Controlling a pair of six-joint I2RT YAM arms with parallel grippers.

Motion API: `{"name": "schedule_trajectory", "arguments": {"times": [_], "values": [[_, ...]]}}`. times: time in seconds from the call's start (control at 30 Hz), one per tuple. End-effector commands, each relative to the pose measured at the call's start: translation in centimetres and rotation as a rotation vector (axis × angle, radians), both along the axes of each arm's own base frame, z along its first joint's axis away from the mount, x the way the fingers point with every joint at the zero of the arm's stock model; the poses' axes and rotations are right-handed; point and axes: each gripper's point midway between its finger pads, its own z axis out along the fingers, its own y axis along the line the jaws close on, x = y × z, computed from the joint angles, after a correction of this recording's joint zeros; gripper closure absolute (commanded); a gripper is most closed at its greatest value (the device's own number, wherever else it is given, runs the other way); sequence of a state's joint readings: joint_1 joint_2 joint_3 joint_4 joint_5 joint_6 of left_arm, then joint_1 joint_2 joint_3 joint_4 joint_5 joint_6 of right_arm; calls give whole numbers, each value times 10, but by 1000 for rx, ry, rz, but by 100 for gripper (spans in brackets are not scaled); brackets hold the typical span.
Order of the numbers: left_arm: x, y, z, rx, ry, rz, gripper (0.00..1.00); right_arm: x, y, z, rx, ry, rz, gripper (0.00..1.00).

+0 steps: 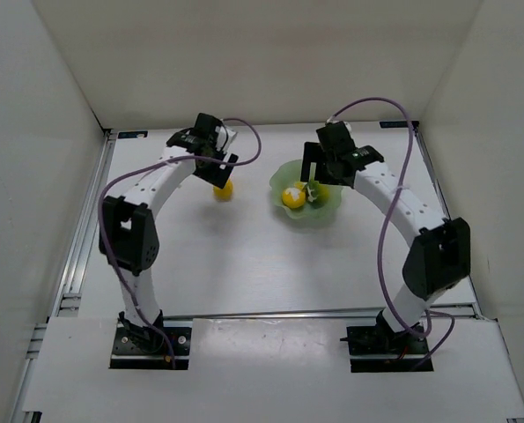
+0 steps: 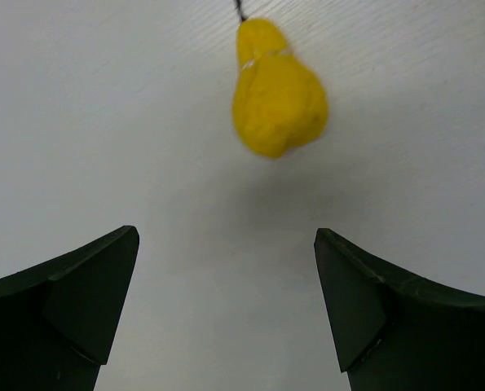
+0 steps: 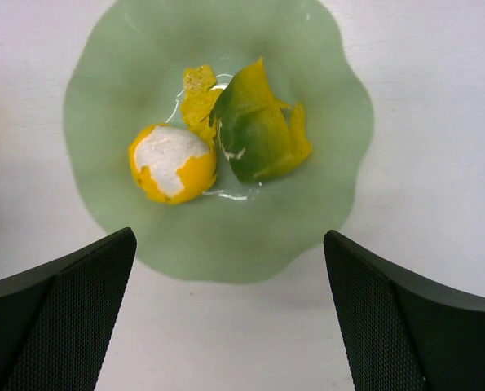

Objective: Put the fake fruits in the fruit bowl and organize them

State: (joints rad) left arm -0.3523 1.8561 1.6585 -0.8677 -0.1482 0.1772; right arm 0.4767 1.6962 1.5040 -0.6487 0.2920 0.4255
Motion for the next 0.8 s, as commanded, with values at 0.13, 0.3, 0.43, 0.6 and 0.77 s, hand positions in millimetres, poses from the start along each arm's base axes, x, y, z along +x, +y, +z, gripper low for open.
{"name": "schedule_trajectory", "arguments": {"times": [0.13,0.3,0.43,0.6,0.77], "values": [[50,-47,-49,-57,81,-81,0,-19,-27,40,-27,-113,-5,0],[69,-44,-76,-6,100,-30,0,-22,-45,66,-6,-179,-56,0],[63,-47,-87,-19,133,-42,13,-28,-53,100,33,-257,-85,0],[58,-53,-62,-69,106,-75,85,-40,-87,142,45,-385,-220,0],[60,-86,-1,-49,-56,-149,90,-53,-126,129,22,-378,-332,0]]}}
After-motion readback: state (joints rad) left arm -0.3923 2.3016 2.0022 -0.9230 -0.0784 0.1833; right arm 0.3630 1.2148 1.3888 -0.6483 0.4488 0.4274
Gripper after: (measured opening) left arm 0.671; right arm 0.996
